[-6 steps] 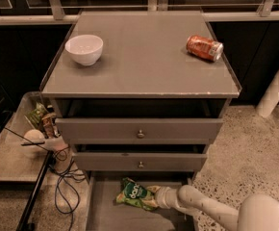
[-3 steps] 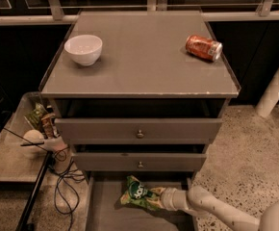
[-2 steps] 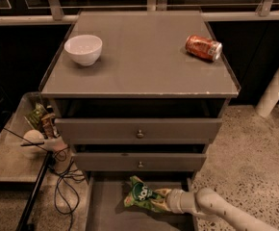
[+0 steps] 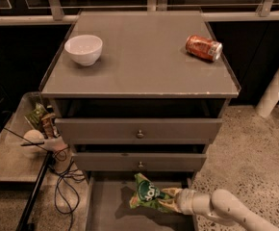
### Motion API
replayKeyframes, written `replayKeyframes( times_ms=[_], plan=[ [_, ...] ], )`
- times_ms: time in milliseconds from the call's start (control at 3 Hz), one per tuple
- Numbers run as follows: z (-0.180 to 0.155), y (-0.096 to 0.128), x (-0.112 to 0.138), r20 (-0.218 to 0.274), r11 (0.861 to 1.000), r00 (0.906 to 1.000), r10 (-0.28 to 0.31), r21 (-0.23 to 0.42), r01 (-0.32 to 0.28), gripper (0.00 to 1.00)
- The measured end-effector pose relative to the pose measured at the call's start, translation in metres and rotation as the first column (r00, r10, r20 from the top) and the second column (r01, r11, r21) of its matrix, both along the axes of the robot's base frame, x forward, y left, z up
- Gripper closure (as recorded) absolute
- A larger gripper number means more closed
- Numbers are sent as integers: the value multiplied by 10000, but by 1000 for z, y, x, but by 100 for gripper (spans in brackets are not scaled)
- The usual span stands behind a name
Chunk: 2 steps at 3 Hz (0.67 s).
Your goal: Pick green rice chip bag from bottom drawer and place on counter
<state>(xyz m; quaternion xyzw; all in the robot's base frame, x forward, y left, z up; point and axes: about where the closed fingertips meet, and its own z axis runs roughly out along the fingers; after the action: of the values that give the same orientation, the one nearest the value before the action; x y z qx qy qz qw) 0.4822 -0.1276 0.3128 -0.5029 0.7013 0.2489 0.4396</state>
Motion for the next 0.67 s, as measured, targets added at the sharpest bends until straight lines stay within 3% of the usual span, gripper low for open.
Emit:
replayKeyframes(
  times_ms=[333,667],
  plan=[
    [33,-2,1,444,10000,9990,79,-62,-76,100],
    [71,3,12,897,9981,9958,163,-603,-109,100]
  ],
)
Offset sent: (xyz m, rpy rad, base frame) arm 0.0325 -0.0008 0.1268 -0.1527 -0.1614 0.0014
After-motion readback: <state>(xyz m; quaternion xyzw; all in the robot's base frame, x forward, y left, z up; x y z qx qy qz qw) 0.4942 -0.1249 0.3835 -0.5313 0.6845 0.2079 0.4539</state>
